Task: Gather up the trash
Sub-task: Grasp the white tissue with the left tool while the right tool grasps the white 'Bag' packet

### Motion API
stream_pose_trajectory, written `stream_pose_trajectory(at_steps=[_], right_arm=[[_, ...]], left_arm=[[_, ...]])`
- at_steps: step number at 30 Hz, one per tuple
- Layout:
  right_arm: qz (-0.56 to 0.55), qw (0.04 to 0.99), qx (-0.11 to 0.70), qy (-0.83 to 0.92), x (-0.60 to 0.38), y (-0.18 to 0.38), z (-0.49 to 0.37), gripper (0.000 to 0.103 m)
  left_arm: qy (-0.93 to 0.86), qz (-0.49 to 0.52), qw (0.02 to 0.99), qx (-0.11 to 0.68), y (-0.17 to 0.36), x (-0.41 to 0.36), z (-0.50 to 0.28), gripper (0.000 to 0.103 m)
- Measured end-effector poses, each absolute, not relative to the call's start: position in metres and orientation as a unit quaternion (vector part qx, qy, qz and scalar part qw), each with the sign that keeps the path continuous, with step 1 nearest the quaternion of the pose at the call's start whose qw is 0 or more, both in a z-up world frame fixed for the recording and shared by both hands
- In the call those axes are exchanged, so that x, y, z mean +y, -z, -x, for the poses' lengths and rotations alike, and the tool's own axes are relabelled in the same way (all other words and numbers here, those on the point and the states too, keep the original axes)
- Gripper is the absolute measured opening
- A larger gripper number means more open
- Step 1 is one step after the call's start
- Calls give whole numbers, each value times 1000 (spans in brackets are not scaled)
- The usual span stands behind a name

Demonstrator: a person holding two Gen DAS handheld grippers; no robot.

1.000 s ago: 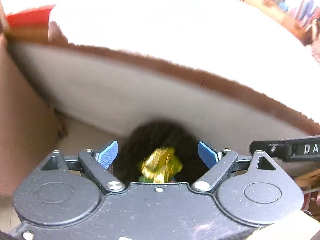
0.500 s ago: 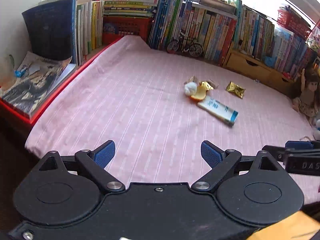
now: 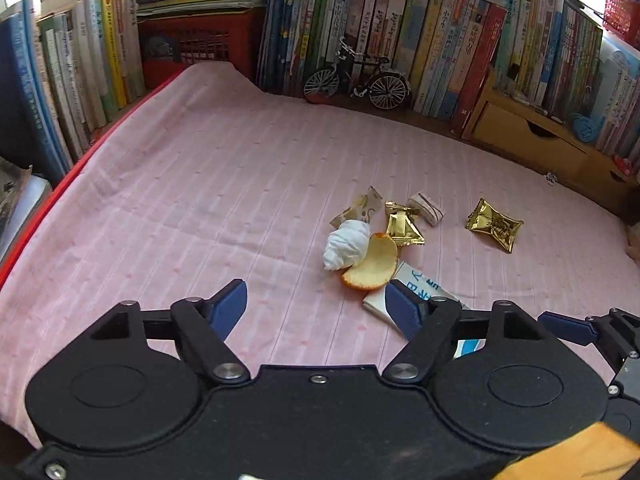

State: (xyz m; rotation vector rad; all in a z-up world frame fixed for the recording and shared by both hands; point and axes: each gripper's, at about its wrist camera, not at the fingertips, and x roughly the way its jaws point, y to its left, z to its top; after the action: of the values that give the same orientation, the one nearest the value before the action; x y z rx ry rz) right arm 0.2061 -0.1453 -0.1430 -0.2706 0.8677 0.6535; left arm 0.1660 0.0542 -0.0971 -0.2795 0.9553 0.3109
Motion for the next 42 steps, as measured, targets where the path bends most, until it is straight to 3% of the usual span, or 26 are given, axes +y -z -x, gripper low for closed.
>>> stream_pose_trajectory(at_steps=[12, 20, 23, 28, 35, 42], right_arm=[[163, 816, 426, -355, -120, 173, -242, 89], [171, 808, 428, -367, -109, 182, -248, 89], [179, 804, 428, -371, -104, 186, -249, 89], [178, 798, 433, -380, -101, 191, -250, 89], [182, 796, 432, -382, -95, 190, -243, 82], [180, 801, 433, -372, -96, 189, -242, 62]], left_arm=[[-135, 96, 854, 494, 146, 48, -254, 56], [-129, 111, 844, 508, 159, 52, -262, 44], [-135, 113, 839, 514, 159, 52, -263, 31], [-126, 118, 843, 510, 150, 53, -259, 28], [-128, 104, 853, 496, 133, 49, -251, 28], [-132, 99, 859, 485, 123, 50, -242, 28]])
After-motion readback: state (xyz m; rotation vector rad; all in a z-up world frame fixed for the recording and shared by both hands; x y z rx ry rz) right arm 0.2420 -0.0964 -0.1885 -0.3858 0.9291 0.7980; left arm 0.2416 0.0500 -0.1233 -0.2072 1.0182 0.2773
